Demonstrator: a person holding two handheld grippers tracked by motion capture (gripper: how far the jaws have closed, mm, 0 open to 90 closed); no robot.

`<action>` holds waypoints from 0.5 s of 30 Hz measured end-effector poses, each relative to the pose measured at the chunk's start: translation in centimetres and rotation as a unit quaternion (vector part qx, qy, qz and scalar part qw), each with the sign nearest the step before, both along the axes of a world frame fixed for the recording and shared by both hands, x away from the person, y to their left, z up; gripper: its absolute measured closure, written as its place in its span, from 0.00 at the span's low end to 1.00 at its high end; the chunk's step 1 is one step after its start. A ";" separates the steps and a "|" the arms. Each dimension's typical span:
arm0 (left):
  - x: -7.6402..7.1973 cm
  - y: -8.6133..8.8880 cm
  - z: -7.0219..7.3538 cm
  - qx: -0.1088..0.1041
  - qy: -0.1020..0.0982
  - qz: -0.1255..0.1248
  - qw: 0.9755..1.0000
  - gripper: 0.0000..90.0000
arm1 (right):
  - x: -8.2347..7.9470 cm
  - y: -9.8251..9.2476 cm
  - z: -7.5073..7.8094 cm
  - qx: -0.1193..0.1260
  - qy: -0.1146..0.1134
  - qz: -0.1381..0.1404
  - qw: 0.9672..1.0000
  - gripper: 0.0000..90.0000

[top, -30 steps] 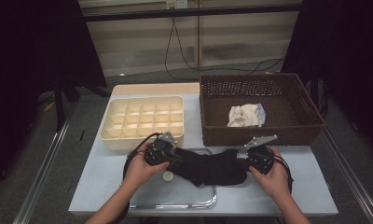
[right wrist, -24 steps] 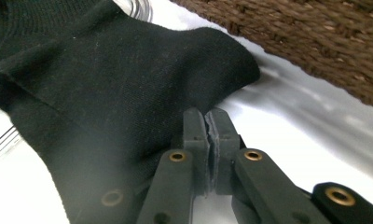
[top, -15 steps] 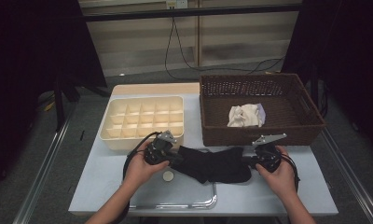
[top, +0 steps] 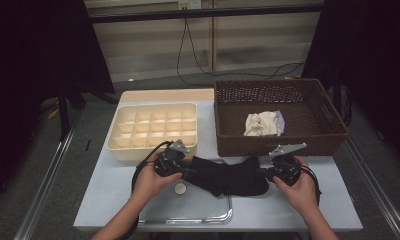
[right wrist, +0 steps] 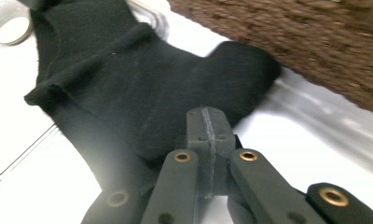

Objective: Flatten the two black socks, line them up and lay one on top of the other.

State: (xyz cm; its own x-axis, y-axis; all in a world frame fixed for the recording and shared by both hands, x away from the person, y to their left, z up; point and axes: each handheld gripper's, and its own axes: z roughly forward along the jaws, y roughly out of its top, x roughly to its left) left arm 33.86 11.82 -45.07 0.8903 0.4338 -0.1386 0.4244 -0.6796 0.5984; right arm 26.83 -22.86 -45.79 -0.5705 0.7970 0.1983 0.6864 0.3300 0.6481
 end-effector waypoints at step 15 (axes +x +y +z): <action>0.1 -0.5 -0.2 0.036 0.000 -0.022 0.999 0.83 | 0.3 2.2 -1.2 -0.030 -0.001 0.017 0.999 0.96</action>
